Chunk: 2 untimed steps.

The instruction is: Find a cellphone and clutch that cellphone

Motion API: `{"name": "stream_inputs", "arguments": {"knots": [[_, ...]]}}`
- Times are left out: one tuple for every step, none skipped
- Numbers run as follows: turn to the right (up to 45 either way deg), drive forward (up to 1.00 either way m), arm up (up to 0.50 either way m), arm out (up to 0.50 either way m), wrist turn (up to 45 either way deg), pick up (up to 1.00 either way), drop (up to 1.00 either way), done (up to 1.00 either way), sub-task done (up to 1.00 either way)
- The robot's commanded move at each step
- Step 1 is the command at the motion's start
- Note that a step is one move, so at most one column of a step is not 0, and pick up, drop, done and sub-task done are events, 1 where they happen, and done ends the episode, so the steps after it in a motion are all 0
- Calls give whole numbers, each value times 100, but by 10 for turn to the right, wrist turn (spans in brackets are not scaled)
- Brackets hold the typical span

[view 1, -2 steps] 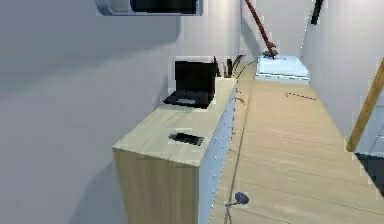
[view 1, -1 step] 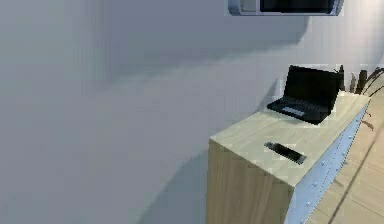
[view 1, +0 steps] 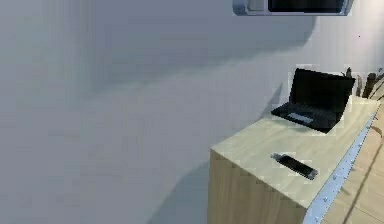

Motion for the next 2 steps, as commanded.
{"name": "stream_inputs", "arguments": {"knots": [[-450, 0, 0, 0, 0, 0, 0, 0, 0], [-120, 0, 0, 0, 0, 0, 0, 0, 0]]}}
